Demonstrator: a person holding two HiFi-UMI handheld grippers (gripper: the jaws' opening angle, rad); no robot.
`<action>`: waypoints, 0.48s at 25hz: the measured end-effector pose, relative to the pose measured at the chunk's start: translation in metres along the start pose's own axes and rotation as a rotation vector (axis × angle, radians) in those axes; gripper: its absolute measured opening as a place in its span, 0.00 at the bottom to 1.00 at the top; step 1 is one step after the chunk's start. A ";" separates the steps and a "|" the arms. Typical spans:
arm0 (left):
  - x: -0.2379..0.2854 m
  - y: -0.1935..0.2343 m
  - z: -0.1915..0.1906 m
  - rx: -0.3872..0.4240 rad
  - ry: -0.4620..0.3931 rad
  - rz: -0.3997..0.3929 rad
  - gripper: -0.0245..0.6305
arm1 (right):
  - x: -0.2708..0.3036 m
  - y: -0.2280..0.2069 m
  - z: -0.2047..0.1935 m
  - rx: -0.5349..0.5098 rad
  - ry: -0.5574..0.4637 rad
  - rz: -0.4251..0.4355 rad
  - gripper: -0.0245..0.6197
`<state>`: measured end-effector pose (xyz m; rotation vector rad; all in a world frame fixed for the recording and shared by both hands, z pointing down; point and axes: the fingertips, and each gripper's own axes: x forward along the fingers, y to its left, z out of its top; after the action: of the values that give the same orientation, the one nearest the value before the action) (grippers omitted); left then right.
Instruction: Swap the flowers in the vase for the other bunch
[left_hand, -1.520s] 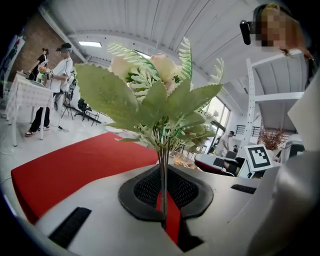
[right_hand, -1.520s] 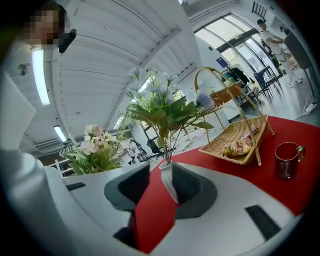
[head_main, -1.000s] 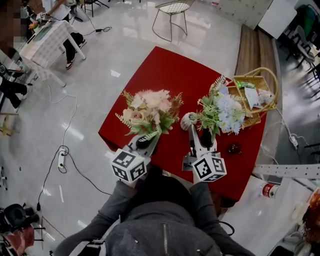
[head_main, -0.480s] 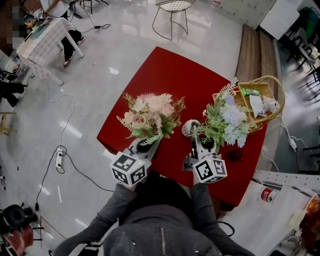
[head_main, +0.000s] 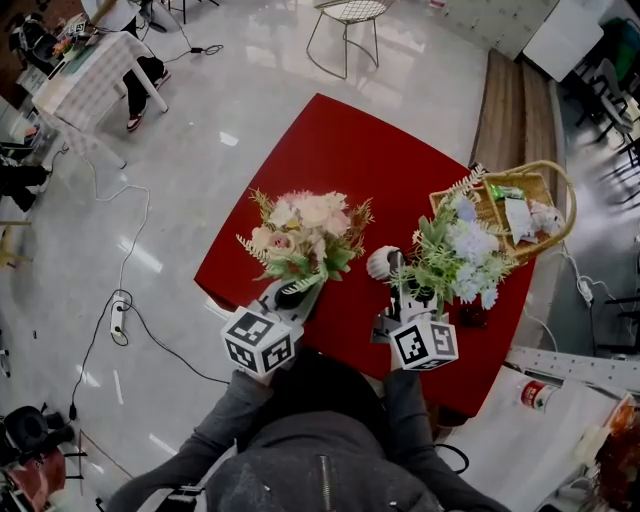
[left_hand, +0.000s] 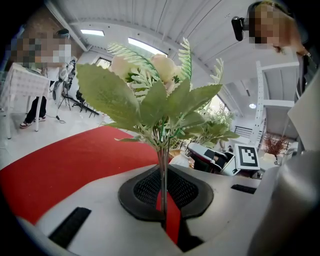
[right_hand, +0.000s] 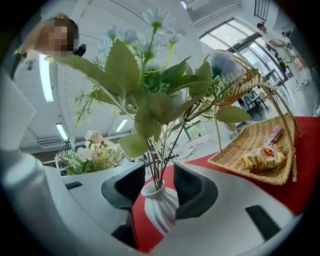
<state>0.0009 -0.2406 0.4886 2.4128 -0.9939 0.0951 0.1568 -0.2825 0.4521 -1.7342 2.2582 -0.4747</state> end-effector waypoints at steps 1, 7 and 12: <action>0.000 0.000 -0.001 -0.002 0.000 0.000 0.07 | 0.001 -0.001 0.000 -0.004 0.002 -0.004 0.28; 0.001 0.002 -0.005 -0.021 -0.005 0.002 0.07 | 0.001 0.000 -0.001 -0.072 0.006 0.003 0.16; 0.000 0.000 -0.006 -0.031 -0.005 0.005 0.07 | 0.002 0.001 0.001 -0.078 0.007 0.002 0.11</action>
<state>0.0016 -0.2380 0.4937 2.3834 -0.9967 0.0752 0.1564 -0.2845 0.4505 -1.7694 2.3119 -0.3974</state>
